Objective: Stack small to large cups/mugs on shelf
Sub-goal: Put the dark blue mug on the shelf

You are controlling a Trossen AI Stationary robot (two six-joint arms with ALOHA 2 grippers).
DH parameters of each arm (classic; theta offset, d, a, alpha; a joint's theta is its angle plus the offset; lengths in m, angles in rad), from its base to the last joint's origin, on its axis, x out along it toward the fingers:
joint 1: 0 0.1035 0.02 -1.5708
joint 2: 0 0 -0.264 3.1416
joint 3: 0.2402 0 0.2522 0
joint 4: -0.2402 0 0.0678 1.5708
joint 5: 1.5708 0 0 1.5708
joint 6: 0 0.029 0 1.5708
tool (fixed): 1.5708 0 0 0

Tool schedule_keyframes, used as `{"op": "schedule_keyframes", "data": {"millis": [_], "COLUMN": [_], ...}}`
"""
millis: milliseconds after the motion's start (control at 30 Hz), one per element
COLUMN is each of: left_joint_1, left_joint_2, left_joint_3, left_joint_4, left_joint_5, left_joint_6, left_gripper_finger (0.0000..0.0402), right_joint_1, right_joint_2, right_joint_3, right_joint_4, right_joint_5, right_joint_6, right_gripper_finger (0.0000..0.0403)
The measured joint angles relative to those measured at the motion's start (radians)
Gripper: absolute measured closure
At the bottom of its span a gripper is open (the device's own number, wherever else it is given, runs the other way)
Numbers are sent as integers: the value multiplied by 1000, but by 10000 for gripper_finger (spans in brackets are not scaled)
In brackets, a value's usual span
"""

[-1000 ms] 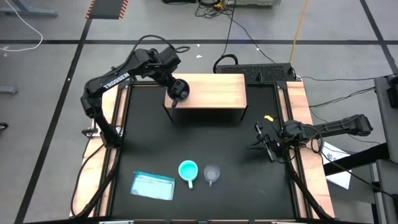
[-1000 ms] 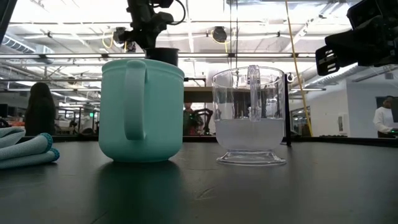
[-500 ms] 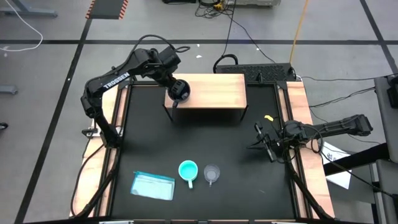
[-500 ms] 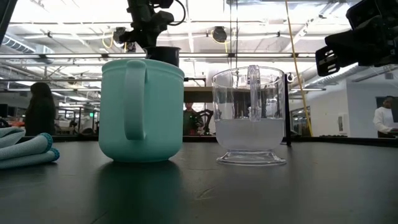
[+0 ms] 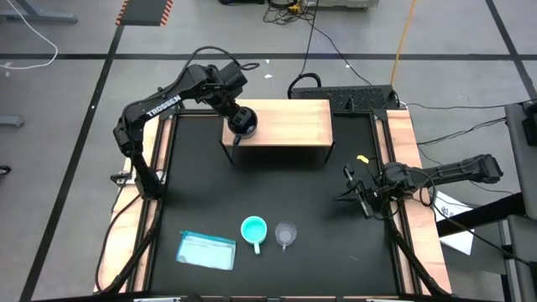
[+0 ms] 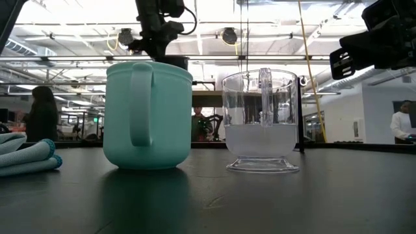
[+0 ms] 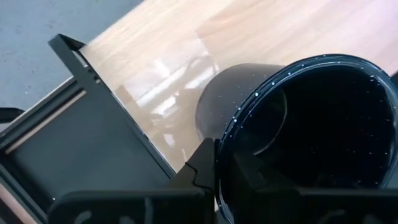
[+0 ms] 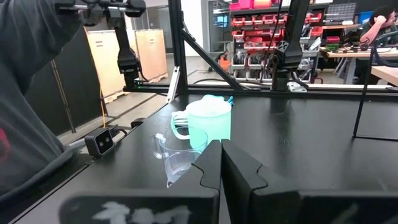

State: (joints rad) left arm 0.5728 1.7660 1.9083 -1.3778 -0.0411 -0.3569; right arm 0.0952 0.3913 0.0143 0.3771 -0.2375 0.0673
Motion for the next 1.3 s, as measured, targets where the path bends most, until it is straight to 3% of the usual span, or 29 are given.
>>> {"op": "schedule_keyframes", "data": {"millis": [500,833,1300], "left_joint_1": [45,68,62], "left_joint_2": [0,-5,0], "left_joint_3": [-3,-114,-82], "left_joint_4": [-1,105,72], "left_joint_5": [-17,49,13], "left_joint_6": [-10,23,37], "left_gripper_finger": [385,385,384], "right_joint_1": [0,0,0], "right_joint_2": [0,0,0], "right_joint_3": [0,0,0], "right_joint_4": [0,0,16], "right_joint_5": [0,0,0], "right_joint_6": [0,0,-4], "right_gripper_finger": [403,403,403]}}
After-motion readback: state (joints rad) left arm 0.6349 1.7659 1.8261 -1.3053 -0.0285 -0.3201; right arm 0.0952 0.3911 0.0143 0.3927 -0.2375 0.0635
